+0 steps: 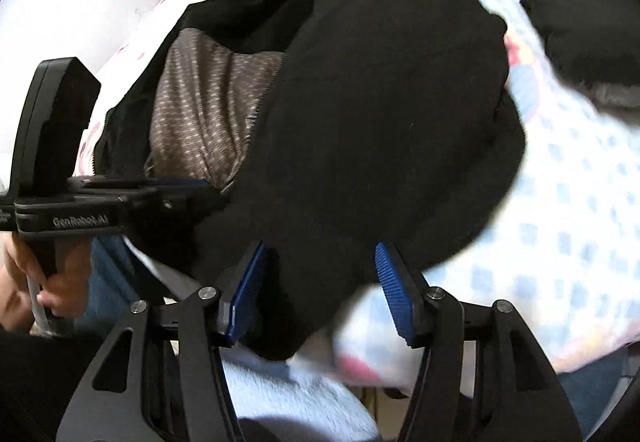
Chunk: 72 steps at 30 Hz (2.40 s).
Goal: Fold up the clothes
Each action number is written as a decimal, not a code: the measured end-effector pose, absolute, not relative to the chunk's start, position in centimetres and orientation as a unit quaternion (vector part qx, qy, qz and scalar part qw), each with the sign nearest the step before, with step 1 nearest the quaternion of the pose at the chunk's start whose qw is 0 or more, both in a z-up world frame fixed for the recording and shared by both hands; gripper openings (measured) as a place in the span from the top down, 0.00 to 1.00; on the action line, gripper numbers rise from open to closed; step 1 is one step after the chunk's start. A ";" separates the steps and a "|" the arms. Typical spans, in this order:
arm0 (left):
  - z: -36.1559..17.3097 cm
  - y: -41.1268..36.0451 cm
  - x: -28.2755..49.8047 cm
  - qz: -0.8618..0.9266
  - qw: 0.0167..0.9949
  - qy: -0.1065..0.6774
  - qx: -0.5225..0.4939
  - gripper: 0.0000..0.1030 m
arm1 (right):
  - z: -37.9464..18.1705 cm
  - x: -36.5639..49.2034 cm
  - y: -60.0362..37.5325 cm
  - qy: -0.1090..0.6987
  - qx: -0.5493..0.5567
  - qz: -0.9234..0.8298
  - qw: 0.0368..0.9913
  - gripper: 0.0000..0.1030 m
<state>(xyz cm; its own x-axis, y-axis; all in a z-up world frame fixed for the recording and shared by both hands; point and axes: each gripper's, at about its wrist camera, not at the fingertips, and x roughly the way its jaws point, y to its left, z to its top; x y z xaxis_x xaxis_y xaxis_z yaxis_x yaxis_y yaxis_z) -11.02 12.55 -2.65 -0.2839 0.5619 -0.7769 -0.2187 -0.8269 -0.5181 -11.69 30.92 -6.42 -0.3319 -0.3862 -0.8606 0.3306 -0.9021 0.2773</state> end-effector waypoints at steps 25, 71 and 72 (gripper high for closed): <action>-7.1 -7.3 -9.2 0.804 -0.033 -0.321 -0.500 0.44 | -8.5 -18.1 27.5 -0.052 0.552 -0.810 0.189 0.36; -10.9 -29.9 -30.0 0.766 0.117 -0.471 -0.422 0.39 | -6.3 -27.2 16.5 0.012 0.517 -0.804 0.294 0.52; -12.0 -30.3 -31.3 0.758 0.118 -0.476 -0.429 0.37 | -6.7 -27.2 16.7 0.004 0.520 -0.798 0.303 0.69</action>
<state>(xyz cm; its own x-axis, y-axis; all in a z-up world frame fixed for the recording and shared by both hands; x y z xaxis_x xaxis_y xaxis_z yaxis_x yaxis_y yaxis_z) -31.26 -30.31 -11.97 -0.6042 0.5877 -0.5381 0.2297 -0.5181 -0.8239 -27.15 16.67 -6.71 -0.2748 -0.4803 -0.8330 0.4885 -0.8159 0.3093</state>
